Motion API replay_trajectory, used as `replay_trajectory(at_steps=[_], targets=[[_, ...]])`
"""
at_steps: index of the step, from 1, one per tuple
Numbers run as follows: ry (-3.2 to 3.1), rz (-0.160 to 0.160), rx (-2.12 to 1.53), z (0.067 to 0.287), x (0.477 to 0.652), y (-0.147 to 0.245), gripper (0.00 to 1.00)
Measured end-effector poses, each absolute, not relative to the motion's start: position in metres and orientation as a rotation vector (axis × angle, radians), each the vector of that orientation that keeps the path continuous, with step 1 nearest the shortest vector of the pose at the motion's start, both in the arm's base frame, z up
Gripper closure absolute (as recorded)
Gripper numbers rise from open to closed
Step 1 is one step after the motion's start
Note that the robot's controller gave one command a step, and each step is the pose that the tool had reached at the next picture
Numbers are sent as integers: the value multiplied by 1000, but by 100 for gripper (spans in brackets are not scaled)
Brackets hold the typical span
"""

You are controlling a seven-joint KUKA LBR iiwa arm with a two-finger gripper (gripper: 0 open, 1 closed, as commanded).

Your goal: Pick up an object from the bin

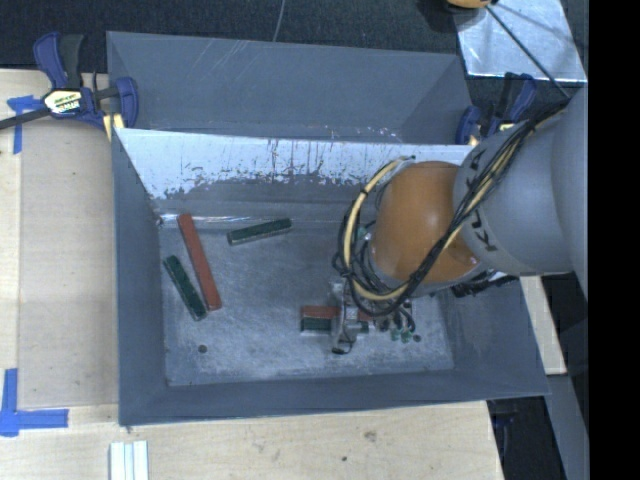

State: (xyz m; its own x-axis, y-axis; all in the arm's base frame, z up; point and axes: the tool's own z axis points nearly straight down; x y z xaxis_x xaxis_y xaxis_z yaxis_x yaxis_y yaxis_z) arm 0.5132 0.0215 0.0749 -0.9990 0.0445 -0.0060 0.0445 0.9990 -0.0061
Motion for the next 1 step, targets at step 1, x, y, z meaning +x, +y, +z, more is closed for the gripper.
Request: replay_trajectory(at_steps=[1], targets=[[3139, 13, 41, 76, 532, 34, 100]])
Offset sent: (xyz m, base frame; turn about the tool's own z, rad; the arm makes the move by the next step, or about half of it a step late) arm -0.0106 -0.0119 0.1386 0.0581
